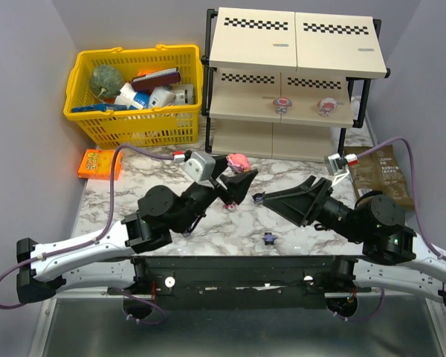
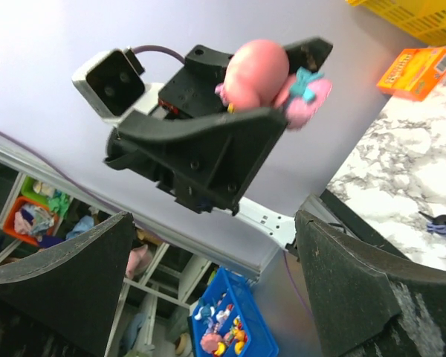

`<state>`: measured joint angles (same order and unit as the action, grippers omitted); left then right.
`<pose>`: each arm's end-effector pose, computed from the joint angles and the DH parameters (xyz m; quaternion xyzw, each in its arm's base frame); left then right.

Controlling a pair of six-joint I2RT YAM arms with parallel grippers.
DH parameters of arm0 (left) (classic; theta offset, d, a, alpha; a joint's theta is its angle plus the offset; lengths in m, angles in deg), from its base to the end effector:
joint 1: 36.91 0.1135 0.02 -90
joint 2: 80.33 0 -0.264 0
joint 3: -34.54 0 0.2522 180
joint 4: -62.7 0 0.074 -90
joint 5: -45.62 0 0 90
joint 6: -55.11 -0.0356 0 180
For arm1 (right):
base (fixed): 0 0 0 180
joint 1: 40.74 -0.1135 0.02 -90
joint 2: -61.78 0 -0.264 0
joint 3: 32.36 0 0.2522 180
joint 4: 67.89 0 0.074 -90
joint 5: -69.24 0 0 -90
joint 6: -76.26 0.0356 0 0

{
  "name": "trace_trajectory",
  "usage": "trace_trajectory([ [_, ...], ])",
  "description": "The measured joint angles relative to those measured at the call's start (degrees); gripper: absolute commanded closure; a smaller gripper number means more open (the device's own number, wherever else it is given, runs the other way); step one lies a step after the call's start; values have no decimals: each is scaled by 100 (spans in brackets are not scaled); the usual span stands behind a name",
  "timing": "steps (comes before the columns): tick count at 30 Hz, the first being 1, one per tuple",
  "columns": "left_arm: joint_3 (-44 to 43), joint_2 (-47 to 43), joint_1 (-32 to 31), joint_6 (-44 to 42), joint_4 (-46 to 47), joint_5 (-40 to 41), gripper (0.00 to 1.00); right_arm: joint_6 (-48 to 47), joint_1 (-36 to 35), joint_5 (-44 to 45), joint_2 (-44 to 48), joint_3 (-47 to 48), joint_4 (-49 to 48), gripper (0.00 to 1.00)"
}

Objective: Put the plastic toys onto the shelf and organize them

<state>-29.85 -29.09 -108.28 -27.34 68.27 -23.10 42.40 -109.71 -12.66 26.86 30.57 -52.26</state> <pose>0.0767 -0.1871 0.4111 0.1753 0.5654 -0.4246 0.6850 0.0524 0.1222 0.4065 -0.0152 0.6274 0.6694 0.3975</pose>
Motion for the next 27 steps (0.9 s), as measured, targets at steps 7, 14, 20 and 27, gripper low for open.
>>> trace_trajectory([
  [7, -813, 894, 476, 107, -490, 1025, 79, -177, -2, 225, 63, -249, 256, 5],
  [14, -1668, 1998, 1884, 509, -887, 798, 82, -527, -2, 448, 181, -859, 557, 5],
  [20, -2350, 3012, 2616, 627, -916, 282, 83, -929, -2, 584, 181, -1287, 728, 6],
  [27, -3005, 4120, 3117, 579, -841, -146, 85, -1412, -2, 804, 190, -1499, 831, 5],
])
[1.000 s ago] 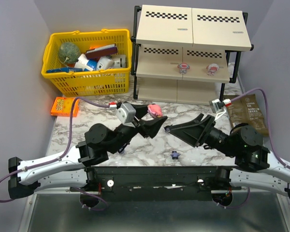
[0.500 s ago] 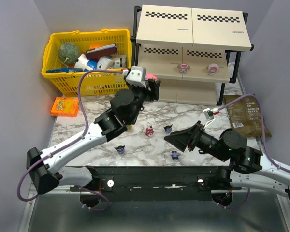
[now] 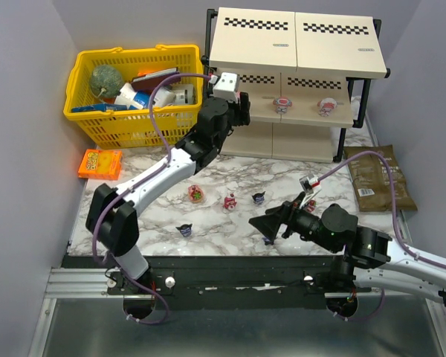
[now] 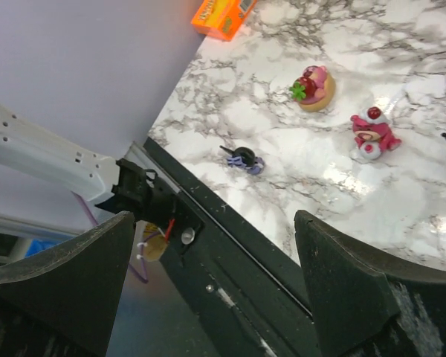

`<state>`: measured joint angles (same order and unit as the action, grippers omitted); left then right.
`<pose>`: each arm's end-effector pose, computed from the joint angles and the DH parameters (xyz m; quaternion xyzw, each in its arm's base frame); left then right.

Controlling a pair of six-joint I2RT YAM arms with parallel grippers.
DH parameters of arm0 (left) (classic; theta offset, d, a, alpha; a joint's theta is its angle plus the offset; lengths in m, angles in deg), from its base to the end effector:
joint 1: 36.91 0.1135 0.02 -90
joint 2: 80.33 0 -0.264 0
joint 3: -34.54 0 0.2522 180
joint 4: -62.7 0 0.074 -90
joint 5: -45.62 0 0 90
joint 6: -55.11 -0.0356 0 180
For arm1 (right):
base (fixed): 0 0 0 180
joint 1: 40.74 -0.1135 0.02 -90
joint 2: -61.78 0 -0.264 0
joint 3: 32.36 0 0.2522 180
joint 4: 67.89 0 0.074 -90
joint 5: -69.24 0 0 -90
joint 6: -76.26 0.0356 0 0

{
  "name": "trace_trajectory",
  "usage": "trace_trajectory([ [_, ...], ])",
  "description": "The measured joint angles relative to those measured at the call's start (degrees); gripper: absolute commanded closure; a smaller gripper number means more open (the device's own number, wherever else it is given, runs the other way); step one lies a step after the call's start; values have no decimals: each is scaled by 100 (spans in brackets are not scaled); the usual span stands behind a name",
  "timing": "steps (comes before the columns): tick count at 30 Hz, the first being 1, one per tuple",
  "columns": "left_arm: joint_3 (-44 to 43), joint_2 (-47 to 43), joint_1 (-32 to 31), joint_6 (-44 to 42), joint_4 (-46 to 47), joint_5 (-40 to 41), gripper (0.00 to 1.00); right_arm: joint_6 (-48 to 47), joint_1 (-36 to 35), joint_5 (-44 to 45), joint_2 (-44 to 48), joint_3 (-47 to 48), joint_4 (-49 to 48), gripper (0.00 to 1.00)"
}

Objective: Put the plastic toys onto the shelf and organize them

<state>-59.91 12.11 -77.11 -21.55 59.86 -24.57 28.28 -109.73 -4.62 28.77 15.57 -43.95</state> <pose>0.3063 -0.2430 0.3845 0.0455 0.7105 -0.2021 0.6726 0.0627 0.1357 0.3053 -0.0870 0.7535 0.4694 0.4521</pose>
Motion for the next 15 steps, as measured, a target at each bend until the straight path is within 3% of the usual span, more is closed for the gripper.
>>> trace_trajectory([
  [15, -511, 1545, 297, -826, 1263, -275, 88, -199, 2, 1331, 767, -190, 796, 5],
])
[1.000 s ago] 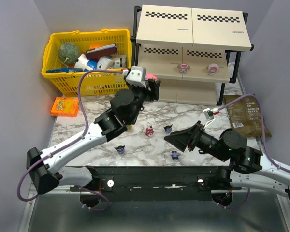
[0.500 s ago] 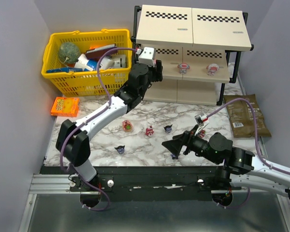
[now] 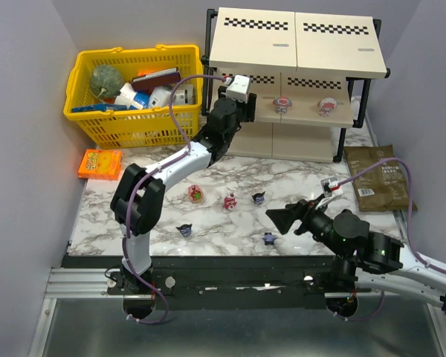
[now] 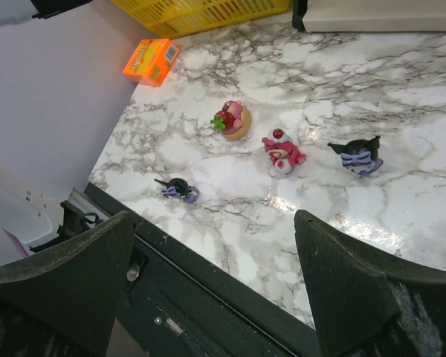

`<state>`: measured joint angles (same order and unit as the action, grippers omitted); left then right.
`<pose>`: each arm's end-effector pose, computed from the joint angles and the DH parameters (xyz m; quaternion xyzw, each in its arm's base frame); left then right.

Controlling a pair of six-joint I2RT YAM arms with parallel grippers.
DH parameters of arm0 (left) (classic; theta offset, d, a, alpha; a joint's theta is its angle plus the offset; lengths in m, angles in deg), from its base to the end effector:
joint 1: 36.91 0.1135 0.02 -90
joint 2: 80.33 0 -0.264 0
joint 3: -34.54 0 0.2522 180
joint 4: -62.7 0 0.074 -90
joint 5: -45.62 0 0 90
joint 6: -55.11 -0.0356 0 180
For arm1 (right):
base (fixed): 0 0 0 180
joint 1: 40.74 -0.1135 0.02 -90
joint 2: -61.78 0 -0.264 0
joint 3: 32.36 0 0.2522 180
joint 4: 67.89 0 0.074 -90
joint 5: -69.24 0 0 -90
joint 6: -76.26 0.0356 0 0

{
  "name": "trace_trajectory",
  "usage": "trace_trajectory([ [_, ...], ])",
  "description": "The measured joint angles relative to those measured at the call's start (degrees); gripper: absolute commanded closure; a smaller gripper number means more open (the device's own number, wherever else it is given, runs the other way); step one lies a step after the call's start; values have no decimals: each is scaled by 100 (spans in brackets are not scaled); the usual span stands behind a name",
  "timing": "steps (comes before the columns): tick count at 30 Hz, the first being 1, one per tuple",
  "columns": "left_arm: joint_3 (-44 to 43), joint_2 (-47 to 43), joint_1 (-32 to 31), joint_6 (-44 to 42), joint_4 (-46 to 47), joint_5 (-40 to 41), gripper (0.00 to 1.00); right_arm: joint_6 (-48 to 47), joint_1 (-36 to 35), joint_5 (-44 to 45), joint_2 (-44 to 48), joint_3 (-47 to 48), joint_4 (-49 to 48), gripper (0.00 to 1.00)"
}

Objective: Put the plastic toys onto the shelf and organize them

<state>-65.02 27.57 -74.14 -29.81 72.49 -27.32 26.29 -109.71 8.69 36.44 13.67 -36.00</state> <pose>0.3715 -0.2692 0.3309 0.0891 0.6928 -0.1590 0.6977 0.0595 0.1060 0.2952 -0.0305 0.7640 0.3857 0.5164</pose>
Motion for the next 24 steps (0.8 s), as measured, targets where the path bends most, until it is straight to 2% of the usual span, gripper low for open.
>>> trace_trajectory([
  [11, -221, 369, 0, -142, 492, 280, 86, -125, -2, 466, 361, 0, 396, 5],
  [24, 234, 354, 0, -81, 872, 466, 83, -179, -2, 723, 767, 0, 643, 5],
])
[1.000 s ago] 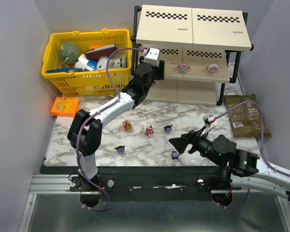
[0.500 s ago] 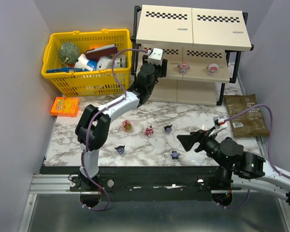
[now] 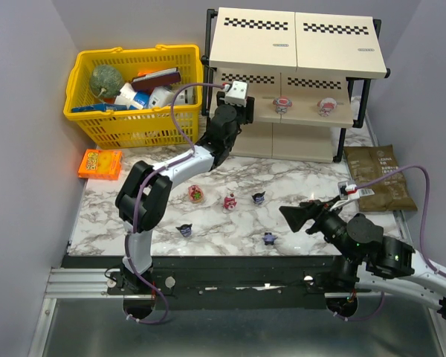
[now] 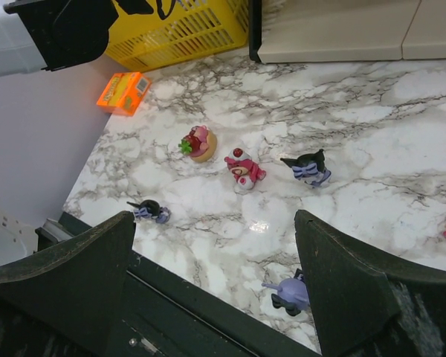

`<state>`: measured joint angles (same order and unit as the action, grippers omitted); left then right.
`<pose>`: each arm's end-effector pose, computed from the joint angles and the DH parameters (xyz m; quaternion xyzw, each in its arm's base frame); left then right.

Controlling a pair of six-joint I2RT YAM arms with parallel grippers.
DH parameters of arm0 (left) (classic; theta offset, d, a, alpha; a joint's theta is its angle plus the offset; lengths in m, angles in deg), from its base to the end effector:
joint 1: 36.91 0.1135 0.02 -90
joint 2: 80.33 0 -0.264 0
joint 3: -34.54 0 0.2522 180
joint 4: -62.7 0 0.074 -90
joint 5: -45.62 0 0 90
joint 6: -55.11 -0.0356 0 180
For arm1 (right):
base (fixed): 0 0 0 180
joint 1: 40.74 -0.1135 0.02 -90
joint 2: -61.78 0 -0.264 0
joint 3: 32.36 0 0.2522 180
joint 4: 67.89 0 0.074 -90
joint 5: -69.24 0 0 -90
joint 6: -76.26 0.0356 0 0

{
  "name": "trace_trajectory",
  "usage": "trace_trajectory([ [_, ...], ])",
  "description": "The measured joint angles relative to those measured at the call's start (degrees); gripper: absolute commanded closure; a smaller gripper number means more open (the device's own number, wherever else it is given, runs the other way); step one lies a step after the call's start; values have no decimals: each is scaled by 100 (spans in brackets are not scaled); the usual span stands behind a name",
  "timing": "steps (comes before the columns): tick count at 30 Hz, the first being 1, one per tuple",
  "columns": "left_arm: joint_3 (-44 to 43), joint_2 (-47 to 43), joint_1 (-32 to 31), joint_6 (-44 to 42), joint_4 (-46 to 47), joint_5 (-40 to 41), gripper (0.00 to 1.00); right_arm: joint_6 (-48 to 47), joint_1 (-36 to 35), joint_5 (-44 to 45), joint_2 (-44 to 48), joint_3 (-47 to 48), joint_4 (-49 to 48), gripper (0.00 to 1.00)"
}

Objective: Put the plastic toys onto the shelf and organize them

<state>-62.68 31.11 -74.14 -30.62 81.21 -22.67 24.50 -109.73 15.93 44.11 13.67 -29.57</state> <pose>0.3804 -0.2725 0.3053 0.0571 0.6797 -0.1353 0.7186 0.0526 0.0777 0.2957 0.0024 0.7545 0.3484 0.5561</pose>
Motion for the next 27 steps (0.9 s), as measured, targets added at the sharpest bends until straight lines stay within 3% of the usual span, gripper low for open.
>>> trace_trajectory([
  [18, 459, -140, 4, -186, 612, 109, 61, -35, 0, 157, 15, 0, 131, 5],
  [27, 463, -146, 11, -348, 597, -42, 60, -31, 0, 164, -39, 0, 133, 5],
])
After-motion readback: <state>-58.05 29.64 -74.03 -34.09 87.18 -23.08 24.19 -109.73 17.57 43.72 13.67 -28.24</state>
